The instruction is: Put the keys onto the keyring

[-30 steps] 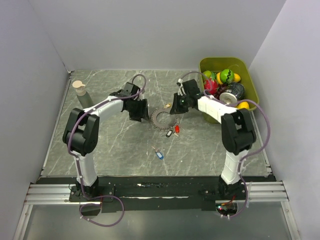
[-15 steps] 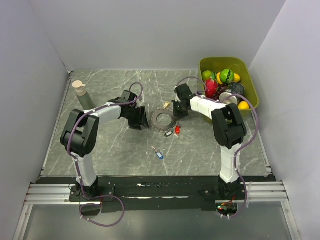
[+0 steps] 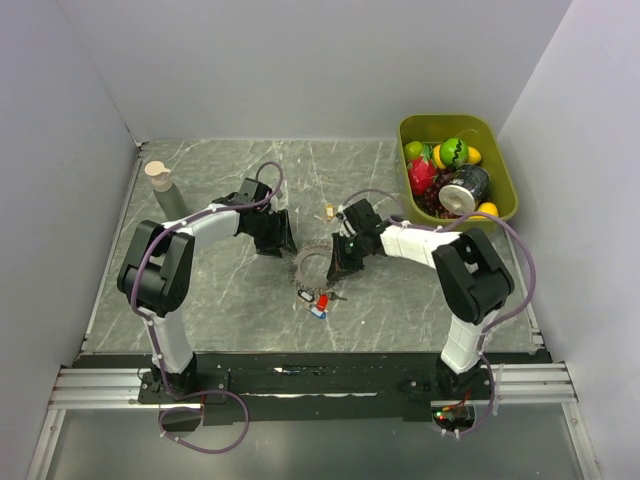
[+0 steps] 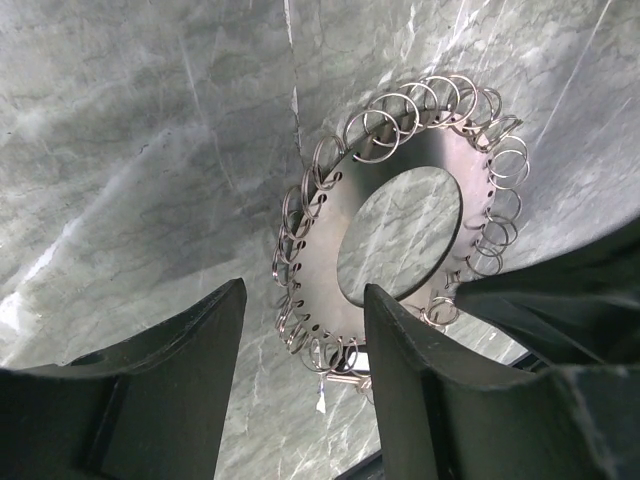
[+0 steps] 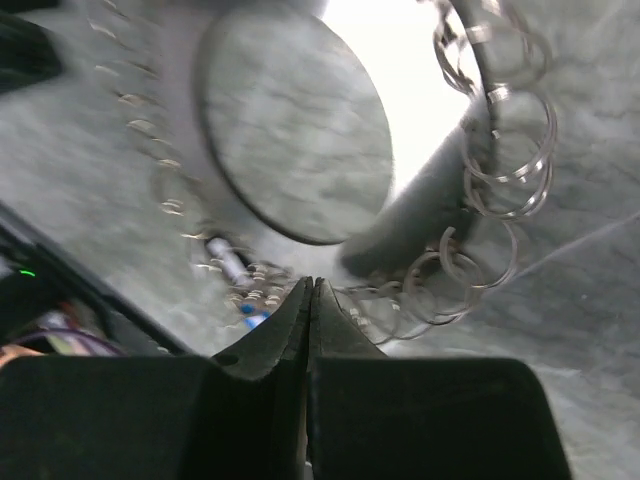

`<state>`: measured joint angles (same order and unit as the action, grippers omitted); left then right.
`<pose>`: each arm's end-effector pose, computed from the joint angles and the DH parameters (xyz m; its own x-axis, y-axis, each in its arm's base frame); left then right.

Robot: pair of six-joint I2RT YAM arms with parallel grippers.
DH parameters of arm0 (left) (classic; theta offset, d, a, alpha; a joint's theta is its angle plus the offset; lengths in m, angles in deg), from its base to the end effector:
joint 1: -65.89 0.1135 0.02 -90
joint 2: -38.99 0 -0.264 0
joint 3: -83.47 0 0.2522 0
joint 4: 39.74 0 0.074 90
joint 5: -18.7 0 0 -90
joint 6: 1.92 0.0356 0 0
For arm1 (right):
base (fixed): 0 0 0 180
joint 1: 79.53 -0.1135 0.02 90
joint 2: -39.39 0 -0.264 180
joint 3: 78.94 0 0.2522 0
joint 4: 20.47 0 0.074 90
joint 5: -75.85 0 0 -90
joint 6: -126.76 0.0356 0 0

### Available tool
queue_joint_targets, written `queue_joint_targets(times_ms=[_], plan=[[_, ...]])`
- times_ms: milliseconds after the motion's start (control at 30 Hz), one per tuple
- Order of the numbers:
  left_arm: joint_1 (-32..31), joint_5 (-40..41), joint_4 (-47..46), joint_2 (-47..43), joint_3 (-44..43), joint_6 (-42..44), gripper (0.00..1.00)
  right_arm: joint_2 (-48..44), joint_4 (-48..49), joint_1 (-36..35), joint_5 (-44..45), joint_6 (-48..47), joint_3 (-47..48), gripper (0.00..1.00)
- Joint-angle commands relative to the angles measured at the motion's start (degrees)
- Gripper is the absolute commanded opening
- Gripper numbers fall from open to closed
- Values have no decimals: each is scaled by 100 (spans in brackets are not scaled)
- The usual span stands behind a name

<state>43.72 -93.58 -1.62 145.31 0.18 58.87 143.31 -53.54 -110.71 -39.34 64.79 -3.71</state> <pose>0.3449 -0.1551 0.1745 -0.9611 -0.0960 -0.2591 0.0568 0.8490 -0.5253 0.2959 0.1968 0.1551 -0.9664 -0.0878 -0.2415 -0.2114 0.8057 0.5533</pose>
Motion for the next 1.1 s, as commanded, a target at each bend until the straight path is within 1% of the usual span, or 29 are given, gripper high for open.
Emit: queue_joint_targets(times_ms=[0,133,267,333,367,433,467,533,567,633,700,733,767,833,900,933,1000,1067], plan=[[11,-127,-19,-244,-25,47,55,-688,596,147,206,309,224,1],[11,-75,78,-305,2,161,54,-785,385,323,365,54,269,2],[11,-153,-1,-446,63,267,54,-952,174,376,489,-333,50,9],[3,-319,-167,-498,168,302,54,-1119,173,376,524,-447,-126,12],[-15,-399,-255,-577,212,311,54,-1180,191,367,524,-482,-318,22],[-50,-566,-414,-665,361,320,55,-1356,234,376,568,-518,-521,30],[-102,-619,-571,-753,397,320,56,-1418,235,367,629,-527,-696,37],[-173,-654,-686,-841,476,293,56,-1593,252,376,691,-571,-855,43],[-252,-654,-783,-850,485,267,56,-1664,313,376,691,-614,-1022,50],[-392,-672,-880,-885,538,215,56,-1875,393,367,708,-693,-1207,57],[-489,-672,-1020,-885,564,144,56,-2102,568,341,665,-790,-1506,66],[-577,-663,-1047,-885,573,118,57,-2165,630,341,656,-825,-1594,73],[-612,-681,-1091,-885,582,91,57,-2209,769,323,647,-904,-1760,75],[-709,-655,-1188,-850,582,21,57,-2218,893,305,577,-975,-1867,76],[-762,-637,-1188,-806,512,3,57,-2043,824,270,629,-966,-1823,75],[-806,-646,-1179,-745,485,-5,57,-1964,763,262,699,-966,-1762,71],[-850,-628,-1188,-710,415,3,57,-1735,562,218,804,-984,-1569,66],[-894,-611,-1197,-666,362,3,57,-1560,446,174,1007,-1010,-1419,58]])
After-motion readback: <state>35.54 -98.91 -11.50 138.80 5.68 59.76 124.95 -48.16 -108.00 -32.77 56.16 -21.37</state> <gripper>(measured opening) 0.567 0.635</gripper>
